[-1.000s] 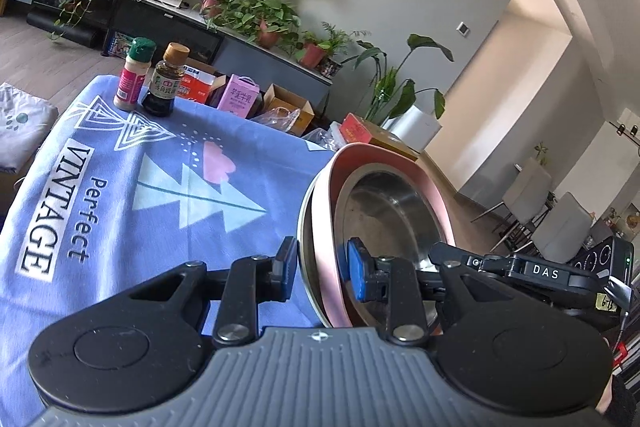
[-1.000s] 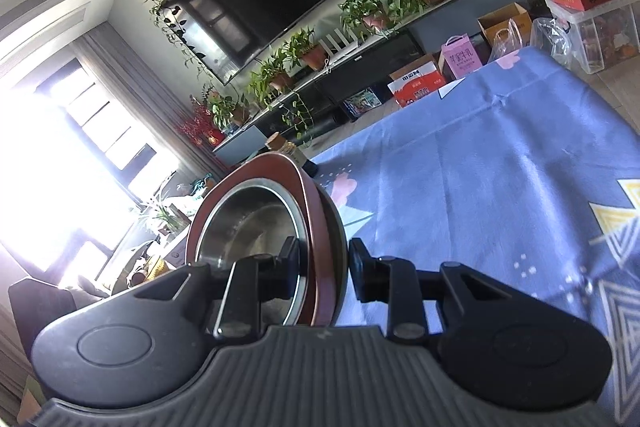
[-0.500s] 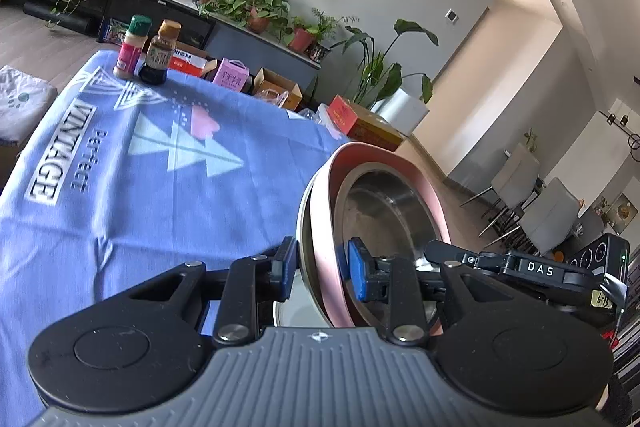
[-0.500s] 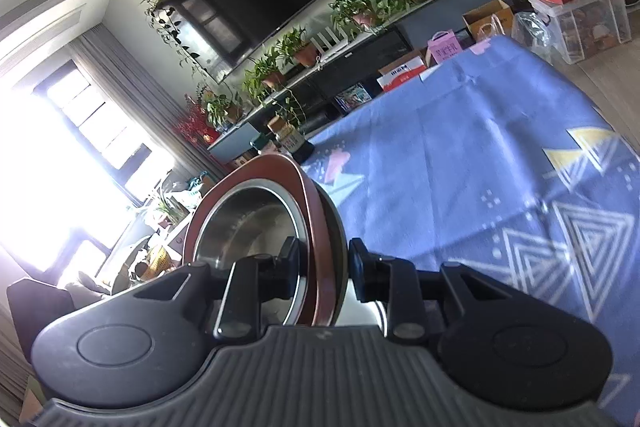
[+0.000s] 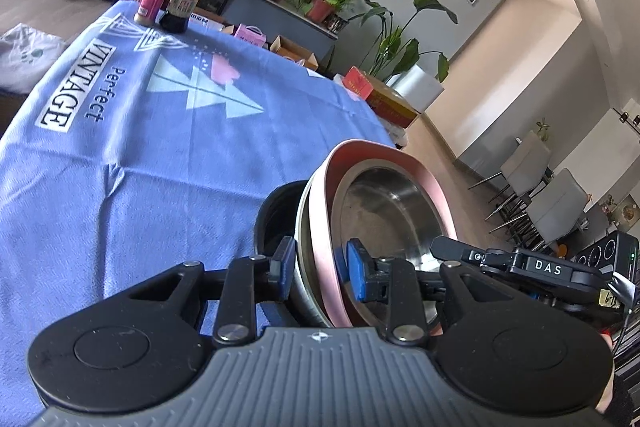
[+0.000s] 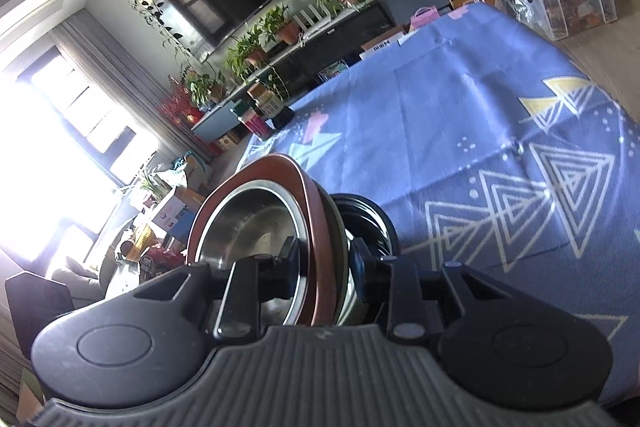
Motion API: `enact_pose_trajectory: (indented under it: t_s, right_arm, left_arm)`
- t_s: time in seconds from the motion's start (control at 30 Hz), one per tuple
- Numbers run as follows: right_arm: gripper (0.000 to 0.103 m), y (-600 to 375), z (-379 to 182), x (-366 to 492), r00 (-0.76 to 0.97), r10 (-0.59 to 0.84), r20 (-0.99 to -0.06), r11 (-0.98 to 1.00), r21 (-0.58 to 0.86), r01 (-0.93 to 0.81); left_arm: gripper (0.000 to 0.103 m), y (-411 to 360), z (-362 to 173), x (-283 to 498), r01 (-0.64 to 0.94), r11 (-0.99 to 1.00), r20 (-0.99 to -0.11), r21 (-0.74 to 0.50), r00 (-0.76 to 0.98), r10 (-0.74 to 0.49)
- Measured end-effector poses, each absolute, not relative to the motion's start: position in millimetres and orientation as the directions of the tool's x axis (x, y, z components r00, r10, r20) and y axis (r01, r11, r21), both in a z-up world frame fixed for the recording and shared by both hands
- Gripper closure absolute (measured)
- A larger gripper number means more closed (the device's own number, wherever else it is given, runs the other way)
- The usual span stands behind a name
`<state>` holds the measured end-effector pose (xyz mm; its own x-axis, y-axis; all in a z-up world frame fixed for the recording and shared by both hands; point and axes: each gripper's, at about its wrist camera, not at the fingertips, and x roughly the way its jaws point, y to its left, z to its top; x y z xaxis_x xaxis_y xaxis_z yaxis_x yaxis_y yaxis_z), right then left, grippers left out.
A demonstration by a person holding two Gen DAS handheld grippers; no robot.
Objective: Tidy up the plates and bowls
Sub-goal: 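Carry the green plate stack with both grippers onto the black bowl stack, then open both grippers and pull them back from the stacked dishes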
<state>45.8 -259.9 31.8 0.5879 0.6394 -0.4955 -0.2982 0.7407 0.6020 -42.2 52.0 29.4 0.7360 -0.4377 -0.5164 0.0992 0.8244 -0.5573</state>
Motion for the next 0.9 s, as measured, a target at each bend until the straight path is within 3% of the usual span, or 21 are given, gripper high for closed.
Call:
enact_pose_trajectory:
  t_s: [0.3,0.43,0.5,0.57,0.63,0.7,0.83,0.9]
  right_arm:
    - [0.073,-260,18,44,0.583,0.632,-0.511,0.748,0.599,-0.286]
    - [0.07,-259,18,42,0.586,0.627,-0.513,0.755,0.587,-0.293]
    - [0.062,-258,22,38,0.595,0.627,-0.503,0.756,0.578,-0.308]
    - [0.034,-260,27,35,0.607,0.636,-0.476,0.746,0.58,-0.328]
    - [0.02,-261,36,32,0.632,0.624,-0.459,0.756,0.559,-0.34]
    - [0.014,-265,43,28,0.658,0.61,-0.441,0.766,0.54,-0.348]
    - [0.002,-267,54,19,0.677,0.625,-0.39,0.752,0.533,-0.387]
    - [0.002,-260,60,15,0.674,0.618,-0.405,0.77,0.486,-0.413]
  left_arm:
    - [0.073,53,21,-34,0.119,0.816,-0.521,-0.565,0.716,-0.465]
    - [0.064,49,20,-32,0.163,0.832,-0.532,-0.53,0.7,-0.476]
    - [0.056,45,24,-34,0.188,0.844,-0.529,-0.503,0.704,-0.473]
    - [0.026,43,32,-39,0.201,0.869,-0.521,-0.453,0.731,-0.441]
    - [0.022,41,40,-43,0.202,0.9,-0.513,-0.386,0.764,-0.391]
    - [0.02,44,46,-45,0.193,0.913,-0.507,-0.359,0.781,-0.364]
    - [0.004,51,57,-52,0.193,0.907,-0.455,-0.374,0.814,-0.361]
    - [0.0,48,64,-58,0.174,0.923,-0.44,-0.344,0.838,-0.322]
